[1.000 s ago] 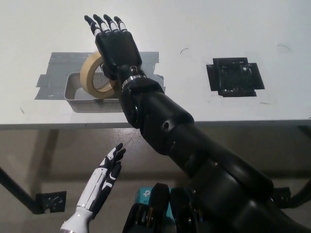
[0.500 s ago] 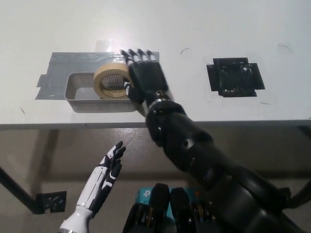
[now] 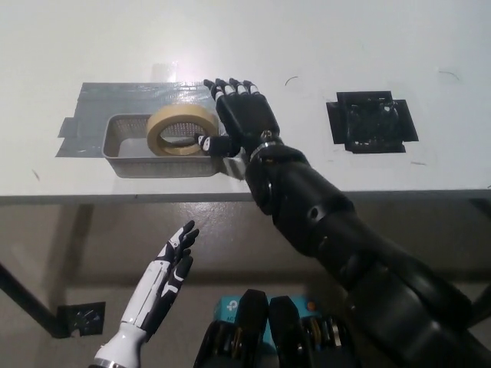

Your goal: The robot picks the tape placed on the black area with right hand and places it in the small grey container.

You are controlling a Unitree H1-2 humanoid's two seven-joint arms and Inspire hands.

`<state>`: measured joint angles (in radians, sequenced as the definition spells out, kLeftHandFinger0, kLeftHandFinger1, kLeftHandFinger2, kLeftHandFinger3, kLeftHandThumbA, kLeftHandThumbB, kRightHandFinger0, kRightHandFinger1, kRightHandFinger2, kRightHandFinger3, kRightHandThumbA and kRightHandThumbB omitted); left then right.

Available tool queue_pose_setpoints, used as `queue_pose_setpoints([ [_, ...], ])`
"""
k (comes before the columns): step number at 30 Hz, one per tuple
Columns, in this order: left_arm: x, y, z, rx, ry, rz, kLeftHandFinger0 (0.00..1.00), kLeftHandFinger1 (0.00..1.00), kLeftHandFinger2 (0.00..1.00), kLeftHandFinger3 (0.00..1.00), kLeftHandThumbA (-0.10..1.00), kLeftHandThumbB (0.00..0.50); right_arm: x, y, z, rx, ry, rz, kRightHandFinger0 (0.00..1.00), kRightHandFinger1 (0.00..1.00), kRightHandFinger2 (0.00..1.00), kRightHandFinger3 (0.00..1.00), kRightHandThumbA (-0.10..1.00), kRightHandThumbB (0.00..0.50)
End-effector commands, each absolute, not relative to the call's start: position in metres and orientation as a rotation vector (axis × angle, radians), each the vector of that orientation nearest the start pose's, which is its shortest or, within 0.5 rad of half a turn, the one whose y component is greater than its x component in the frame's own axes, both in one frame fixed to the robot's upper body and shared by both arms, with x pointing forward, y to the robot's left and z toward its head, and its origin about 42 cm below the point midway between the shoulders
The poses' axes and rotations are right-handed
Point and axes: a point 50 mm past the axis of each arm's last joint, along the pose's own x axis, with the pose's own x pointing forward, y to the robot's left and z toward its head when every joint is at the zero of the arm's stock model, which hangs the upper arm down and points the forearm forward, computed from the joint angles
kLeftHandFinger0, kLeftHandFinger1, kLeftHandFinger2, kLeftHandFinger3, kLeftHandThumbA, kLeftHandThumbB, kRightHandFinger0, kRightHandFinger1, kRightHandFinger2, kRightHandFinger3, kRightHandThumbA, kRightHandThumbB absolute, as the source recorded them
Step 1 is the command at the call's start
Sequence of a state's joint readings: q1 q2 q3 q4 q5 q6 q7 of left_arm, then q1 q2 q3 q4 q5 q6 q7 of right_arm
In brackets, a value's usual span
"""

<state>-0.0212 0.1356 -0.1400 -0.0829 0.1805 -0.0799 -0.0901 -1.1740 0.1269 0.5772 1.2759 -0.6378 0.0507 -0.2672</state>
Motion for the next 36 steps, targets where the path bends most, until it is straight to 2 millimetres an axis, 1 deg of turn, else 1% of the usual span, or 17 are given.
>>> queue_pose_setpoints([
  [1, 0.299, 0.209, 0.142, 0.312, -0.241, -0.252, 1.0, 1.0, 1.0, 1.0, 1.0, 0.116, 0.532, 0.003, 0.366, -0.961, -0.256, 0.697, 1.0, 1.0, 1.0, 1.0, 0.79, 0.5],
  [3, 0.302, 0.209, 0.141, 0.311, -0.245, -0.252, 1.0, 1.0, 1.0, 1.0, 1.0, 0.133, 0.526, -0.008, 0.392, -0.838, -0.28, 0.777, 1.0, 1.0, 1.0, 1.0, 0.77, 0.491],
  [4, 0.303, 0.21, 0.141, 0.311, -0.246, -0.251, 1.0, 1.0, 1.0, 1.0, 1.0, 0.133, 0.525, -0.009, 0.396, -0.827, -0.283, 0.785, 1.0, 1.0, 1.0, 1.0, 0.76, 0.491],
  [5, 0.304, 0.21, 0.142, 0.314, -0.244, -0.251, 1.0, 1.0, 1.0, 1.0, 1.0, 0.139, 0.521, -0.015, 0.409, -0.715, -0.238, 0.848, 1.0, 1.0, 1.0, 1.0, 0.7, 0.485],
  [8, 0.306, 0.211, 0.144, 0.317, -0.249, -0.247, 1.0, 1.0, 1.0, 1.0, 1.0, 0.12, 0.51, -0.026, 0.435, -0.63, -0.234, 0.923, 1.0, 1.0, 1.0, 1.0, 0.67, 0.5],
  [16, 0.316, 0.211, 0.152, 0.321, -0.271, -0.236, 1.0, 1.0, 1.0, 1.0, 1.0, 0.122, 0.511, -0.045, 0.446, -0.687, -0.206, 0.967, 1.0, 1.0, 1.0, 1.0, 0.64, 0.5],
  [21, 0.321, 0.209, 0.155, 0.31, -0.276, -0.241, 1.0, 1.0, 1.0, 1.0, 1.0, 0.127, 0.519, -0.072, 0.449, -0.73, -0.122, 0.984, 1.0, 1.0, 1.0, 1.0, 0.57, 0.5],
  [22, 0.321, 0.208, 0.155, 0.308, -0.275, -0.241, 1.0, 1.0, 1.0, 1.0, 1.0, 0.109, 0.519, -0.08, 0.452, -0.737, -0.123, 0.987, 1.0, 1.0, 1.0, 1.0, 0.56, 0.5],
  [23, 0.322, 0.208, 0.155, 0.309, -0.278, -0.24, 1.0, 1.0, 1.0, 1.0, 1.0, 0.106, 0.518, -0.085, 0.454, -0.739, -0.127, 0.986, 1.0, 1.0, 1.0, 1.0, 0.57, 0.5],
  [25, 0.321, 0.209, 0.157, 0.316, -0.282, -0.24, 1.0, 1.0, 1.0, 1.0, 1.0, 0.09, 0.513, -0.109, 0.462, -0.711, -0.195, 0.953, 1.0, 1.0, 1.0, 1.0, 0.71, 0.5],
  [27, 0.321, 0.21, 0.157, 0.313, -0.275, -0.234, 1.0, 1.0, 1.0, 1.0, 1.0, 0.103, 0.496, -0.135, 0.47, -0.704, -0.309, 0.881, 1.0, 1.0, 1.0, 1.0, 1.0, 0.499],
  [28, 0.323, 0.21, 0.159, 0.308, -0.279, -0.228, 1.0, 1.0, 1.0, 1.0, 1.0, 0.097, 0.486, -0.148, 0.476, -0.684, -0.378, 0.827, 1.0, 1.0, 1.0, 1.0, 1.0, 0.471],
  [29, 0.325, 0.211, 0.161, 0.305, -0.283, -0.223, 1.0, 1.0, 1.0, 1.0, 1.0, 0.096, 0.482, -0.152, 0.48, -0.678, -0.406, 0.806, 1.0, 1.0, 1.0, 1.0, 1.0, 0.471],
  [30, 0.326, 0.212, 0.161, 0.293, -0.29, -0.218, 1.0, 1.0, 1.0, 1.0, 1.0, 0.085, 0.463, -0.169, 0.486, -0.647, -0.491, 0.759, 1.0, 1.0, 1.0, 1.0, 1.0, 0.397],
  [33, 0.33, 0.217, 0.161, 0.296, -0.303, -0.204, 1.0, 1.0, 1.0, 1.0, 1.0, 0.102, 0.42, -0.199, 0.486, -0.575, -0.615, 0.644, 1.0, 1.0, 1.0, 1.0, 1.0, 0.397],
  [35, 0.331, 0.219, 0.162, 0.3, -0.309, -0.198, 1.0, 1.0, 1.0, 1.0, 1.0, 0.116, 0.4, -0.21, 0.478, -0.588, -0.673, 0.601, 1.0, 1.0, 1.0, 1.0, 1.0, 0.405],
  [36, 0.331, 0.22, 0.162, 0.293, -0.308, -0.19, 1.0, 1.0, 1.0, 1.0, 1.0, 0.131, 0.379, -0.22, 0.461, -0.542, -0.715, 0.583, 1.0, 1.0, 1.0, 1.0, 1.0, 0.384],
])
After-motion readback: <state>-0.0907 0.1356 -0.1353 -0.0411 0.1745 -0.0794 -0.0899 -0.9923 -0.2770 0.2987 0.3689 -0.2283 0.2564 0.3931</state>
